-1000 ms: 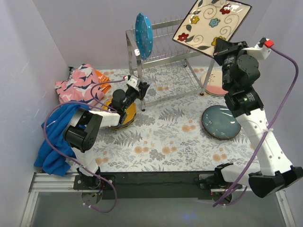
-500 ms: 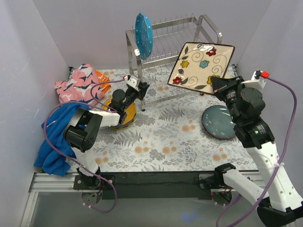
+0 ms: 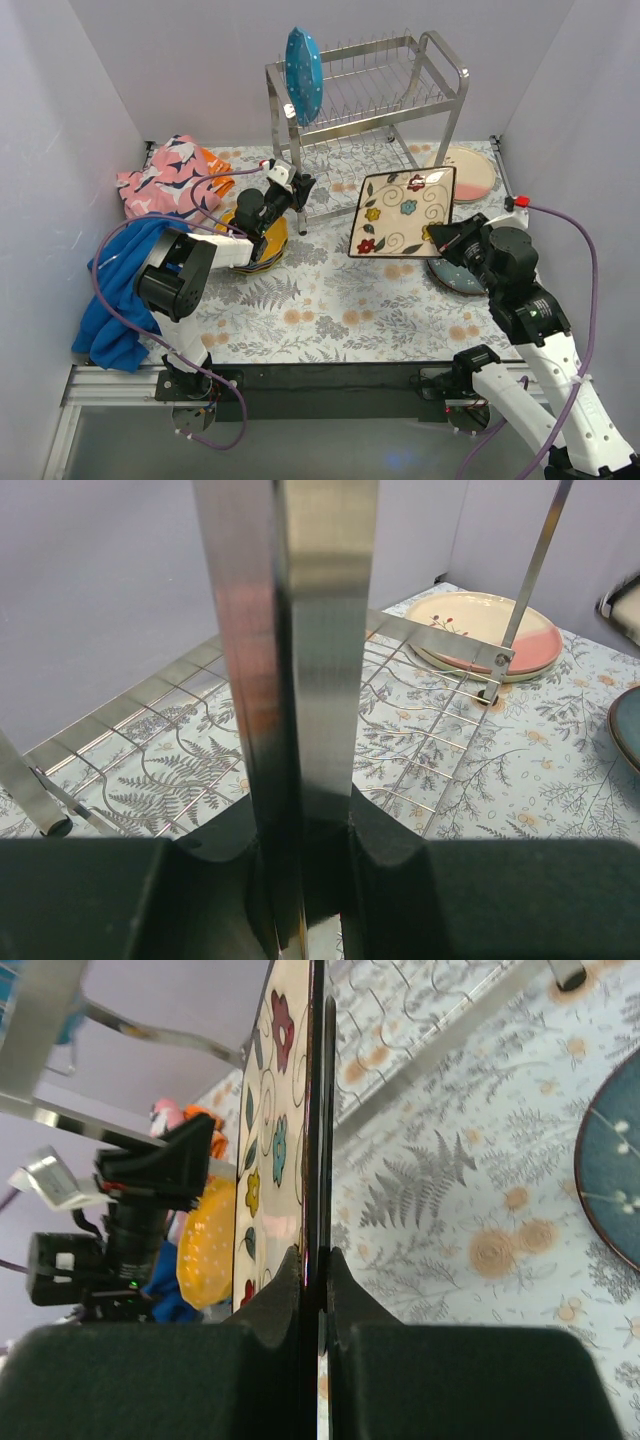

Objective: Unload the plates from the dish rack
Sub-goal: Place the plate at the center of the board.

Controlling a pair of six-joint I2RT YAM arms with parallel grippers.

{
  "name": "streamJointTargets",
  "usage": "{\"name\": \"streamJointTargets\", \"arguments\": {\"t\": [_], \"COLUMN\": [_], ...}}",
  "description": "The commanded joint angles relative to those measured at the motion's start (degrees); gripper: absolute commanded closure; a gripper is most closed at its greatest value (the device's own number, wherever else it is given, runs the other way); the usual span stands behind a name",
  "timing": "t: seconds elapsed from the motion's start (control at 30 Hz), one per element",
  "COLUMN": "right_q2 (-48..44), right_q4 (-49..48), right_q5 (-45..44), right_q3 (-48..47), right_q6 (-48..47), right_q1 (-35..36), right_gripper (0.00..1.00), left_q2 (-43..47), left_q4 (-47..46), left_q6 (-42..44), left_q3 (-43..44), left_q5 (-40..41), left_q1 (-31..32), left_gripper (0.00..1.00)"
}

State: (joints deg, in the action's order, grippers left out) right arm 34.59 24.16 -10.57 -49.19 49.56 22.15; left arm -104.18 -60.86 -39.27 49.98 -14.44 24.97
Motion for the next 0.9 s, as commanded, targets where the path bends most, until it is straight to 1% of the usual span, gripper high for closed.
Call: {"name": "streamJointTargets", "arguments": {"t": [0.0,0.07,0.13,0.23,0.27,0.33,0.37,0.43,0.47,0.57,0.67,0.7,0.73,0.77,0.8,0.87], "right_q2": [-2.9,-3.1,-4.1,-4.5,-4.4,-3.7,-3.4,-2.9,-2.1,-1.5,-1.7,-1.7,-1.6,-1.6,-1.7,-1.9], "right_q4": [-14.8,-15.0,-15.7,-17.4,-18.0,-21.5,-22.6,-29.1,-31.6,-32.1,-32.5,-32.5,-32.6,-32.4,-31.6,-29.1], "right_q5": [6.5,8.4,8.4,10.1,13.2,15.2,16.4,18.2,20.6,21.1,20.7,20.8,21.0,21.0,20.6,18.3], "right_q3": [0.5,5.5,10.4,13.8,16.3,19.6,22.6,26.0,28.2,29.8,33.2,34.6,35.5,36.3,37.3,38.1], "right_q6": [3.6,3.9,3.7,2.9,2.8,3.8,3.9,4.1,4.1,2.6,4.0,3.8,3.8,3.9,3.9,4.0], "right_q1": [0.0,-0.1,0.0,0.0,-0.1,0.0,-0.1,-0.1,0.0,0.0,-0.1,0.0,0.0,0.0,-0.1,0.0], "right_gripper": [0.99,0.99,0.99,0.99,0.99,0.99,0.99,0.99,0.99,0.99,0.99,0.96,0.90,0.84,0.75,0.69], "left_q2": [-0.1,-0.3,-0.3,-0.2,-0.1,-0.2,-0.1,0.0,0.0,0.7,1.0,1.1,1.0,1.2,1.3,1.5], "left_q4": [1.9,2.1,2.1,1.9,1.7,1.9,2.0,2.1,2.1,2.4,2.6,2.8,2.9,2.9,2.9,3.1], "left_q6": [1.5,1.9,2.1,2.5,2.7,2.8,2.9,3.2,3.3,3.6,3.8,3.8,3.8,3.9,4.0,4.1], "left_q3": [0.3,0.5,0.3,-0.5,-0.6,-0.5,-0.6,-0.6,-0.6,-0.8,-1.0,-1.1,-1.3,-1.3,-1.5,-1.7], "left_q5": [2.2,2.4,2.4,2.5,2.7,2.4,2.4,2.2,2.2,1.9,2.0,2.1,2.3,2.2,2.2,2.6], "left_q1": [-1.6,-1.7,-1.7,-1.7,-1.7,-1.8,-1.8,-1.8,-1.8,-1.8,-1.8,-1.8,-1.8,-1.8,-1.8,-1.8], "left_gripper": [1.00,1.00,1.00,1.00,1.00,1.00,1.00,1.00,1.00,1.00,1.00,1.00,1.00,1.00,1.00,1.00]}}
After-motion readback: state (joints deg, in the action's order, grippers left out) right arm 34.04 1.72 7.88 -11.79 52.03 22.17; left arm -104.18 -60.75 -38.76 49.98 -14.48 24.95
